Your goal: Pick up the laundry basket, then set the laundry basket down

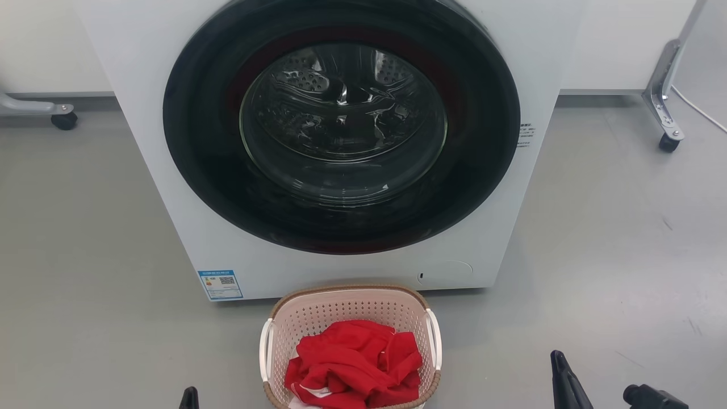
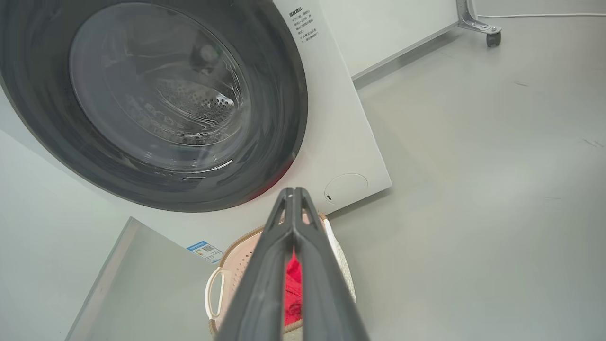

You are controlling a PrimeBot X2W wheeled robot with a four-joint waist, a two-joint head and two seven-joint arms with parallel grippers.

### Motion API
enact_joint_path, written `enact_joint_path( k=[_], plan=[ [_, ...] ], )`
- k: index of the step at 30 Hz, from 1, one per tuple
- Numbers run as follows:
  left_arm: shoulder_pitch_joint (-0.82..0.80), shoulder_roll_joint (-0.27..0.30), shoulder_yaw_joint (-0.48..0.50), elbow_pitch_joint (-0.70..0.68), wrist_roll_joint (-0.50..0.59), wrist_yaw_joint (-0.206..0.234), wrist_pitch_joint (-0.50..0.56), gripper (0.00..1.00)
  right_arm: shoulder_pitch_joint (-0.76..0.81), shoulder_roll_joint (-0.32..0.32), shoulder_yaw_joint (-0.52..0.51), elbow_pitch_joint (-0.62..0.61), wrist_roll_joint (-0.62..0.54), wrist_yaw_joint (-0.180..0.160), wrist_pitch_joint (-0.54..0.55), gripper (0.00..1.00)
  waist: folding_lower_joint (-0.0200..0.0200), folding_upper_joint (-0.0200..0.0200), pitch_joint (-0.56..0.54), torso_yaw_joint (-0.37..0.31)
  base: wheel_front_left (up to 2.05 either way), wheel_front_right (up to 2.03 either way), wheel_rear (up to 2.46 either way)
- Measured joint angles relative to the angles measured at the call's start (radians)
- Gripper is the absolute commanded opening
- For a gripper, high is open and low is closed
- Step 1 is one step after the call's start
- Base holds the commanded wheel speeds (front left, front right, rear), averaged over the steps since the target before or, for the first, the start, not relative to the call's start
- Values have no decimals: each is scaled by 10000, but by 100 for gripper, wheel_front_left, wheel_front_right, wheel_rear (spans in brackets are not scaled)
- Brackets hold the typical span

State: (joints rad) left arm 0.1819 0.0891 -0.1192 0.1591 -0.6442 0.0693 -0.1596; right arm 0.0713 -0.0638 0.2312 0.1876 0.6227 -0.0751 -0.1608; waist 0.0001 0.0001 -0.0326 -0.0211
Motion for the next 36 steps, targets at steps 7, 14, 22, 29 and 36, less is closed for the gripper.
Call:
enact_joint_path(
  k=[7, 14, 22, 29, 36],
  plan=[
    [-227, -38, 194, 134, -957, -176, 257, 0, -55, 21, -337, 100, 894, 153, 257, 0, 0, 0, 32, 20, 0, 0, 0],
    [-462, -79, 418, 270, -1787, -311, 537, 0, -246, 42, -679, 178, 1789, 351, 545, 0, 0, 0, 64, 40, 0, 0, 0],
    [-768, -150, 606, 378, -2830, -533, 798, 0, -448, 75, -1058, 299, 2823, 577, 819, 0, 0, -1, 100, 61, 0, 0, 0],
    [-982, -192, 803, 525, -3643, -704, 1064, 0, -499, 94, -1392, 428, 3718, 740, 1081, 0, 0, 0, 132, 81, 0, 0, 0],
    [-1194, -222, 1012, 627, -4487, -886, 1329, 0, -671, 111, -1720, 510, 4625, 913, 1336, 0, 0, 0, 163, 101, 0, 0, 0]
  ],
)
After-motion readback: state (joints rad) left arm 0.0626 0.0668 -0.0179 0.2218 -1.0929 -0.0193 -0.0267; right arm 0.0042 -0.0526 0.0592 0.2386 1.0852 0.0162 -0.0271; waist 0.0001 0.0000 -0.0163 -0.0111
